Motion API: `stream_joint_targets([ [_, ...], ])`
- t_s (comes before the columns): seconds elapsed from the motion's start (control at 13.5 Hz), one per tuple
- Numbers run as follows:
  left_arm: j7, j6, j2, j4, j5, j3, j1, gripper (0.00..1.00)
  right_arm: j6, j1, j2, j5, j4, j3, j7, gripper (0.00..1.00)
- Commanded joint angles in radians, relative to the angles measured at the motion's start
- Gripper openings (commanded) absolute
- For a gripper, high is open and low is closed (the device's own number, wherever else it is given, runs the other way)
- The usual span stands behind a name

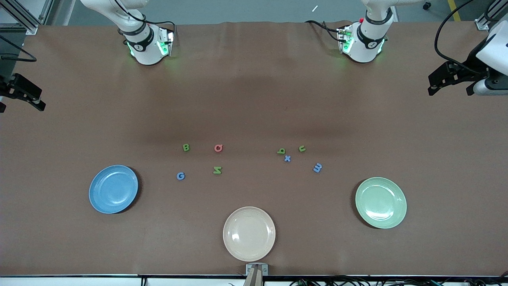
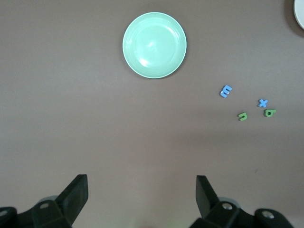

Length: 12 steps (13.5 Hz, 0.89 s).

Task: Sort uppercase to blue plate, lowercase to green plate
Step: 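Move the left gripper toward the blue E while the right gripper reaches letters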

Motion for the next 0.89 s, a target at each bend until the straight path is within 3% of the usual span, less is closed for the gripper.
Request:
stream_joint_targets([
  [0.0,0.007,-0.02,0.007,0.019,0.002,-0.005,-0.001,1.0,-0.012,0.015,-0.007,-0.004,0.009,-0.001,0.014,1.0],
  [0.52,0.015,-0.021,0.067,0.047,0.007,-0.014,-0.01,1.0,-0.014,0.016,-0.007,-0.004,0.011,-0.001,0.017,1.0],
  [0.81,0.012,0.041,0.178,0.041,0.013,-0.071,-0.07,1.0,-0.014,0.016,-0.007,-0.004,0.009,-0.003,0.017,1.0],
])
